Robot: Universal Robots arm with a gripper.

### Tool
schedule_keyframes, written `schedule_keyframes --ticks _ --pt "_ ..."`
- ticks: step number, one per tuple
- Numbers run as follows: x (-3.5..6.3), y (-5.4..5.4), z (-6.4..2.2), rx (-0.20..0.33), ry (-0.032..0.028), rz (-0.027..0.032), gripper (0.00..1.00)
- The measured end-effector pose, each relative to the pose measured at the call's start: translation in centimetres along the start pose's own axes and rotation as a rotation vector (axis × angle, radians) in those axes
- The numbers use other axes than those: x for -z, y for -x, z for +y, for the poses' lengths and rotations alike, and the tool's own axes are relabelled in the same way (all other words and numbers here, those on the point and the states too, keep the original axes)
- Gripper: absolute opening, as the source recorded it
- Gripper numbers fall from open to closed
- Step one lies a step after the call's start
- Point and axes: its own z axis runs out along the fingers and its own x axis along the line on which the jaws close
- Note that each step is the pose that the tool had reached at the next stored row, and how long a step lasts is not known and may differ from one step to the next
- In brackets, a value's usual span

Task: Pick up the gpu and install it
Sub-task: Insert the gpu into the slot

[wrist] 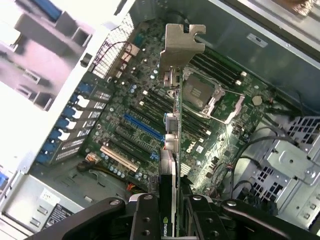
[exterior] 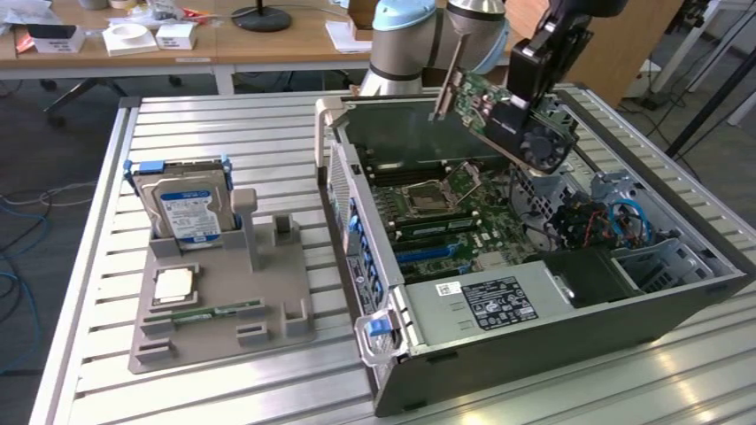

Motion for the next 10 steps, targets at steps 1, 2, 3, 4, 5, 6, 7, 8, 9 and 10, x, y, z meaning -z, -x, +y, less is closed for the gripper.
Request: schedule_keyframes --ticks 1,2,3,4,5,6,7,8,9,10 --pt "0.00 0.00 0.00 0.018 -0.0006 0.0008 0.26" --pt "-0.01 0.00 0.00 0.036 -0.0012 0.0016 0.26" --pt "-0.01 0.00 0.00 0.054 -0.0018 0.0024 0.26" --pt "-0.02 0.00 0.00 0.072 -0.0023 0.0031 0.26" --pt "-0.03 0.00 0.00 0.090 -0.0028 0.0039 0.26" --pt "-0.03 0.00 0.00 0.108 -0.0035 0.0048 0.26" --pt "-0.04 0.00 0.00 0.127 -0.0042 0.0055 0.26" --pt "-0.05 0.00 0.00 0.145 -0.0046 0.0063 0.26" --pt "-0.05 0.01 0.00 0.163 -0.0053 0.0072 0.26" --pt "-0.06 0.01 -0.01 0.181 -0.0059 0.0079 0.26"
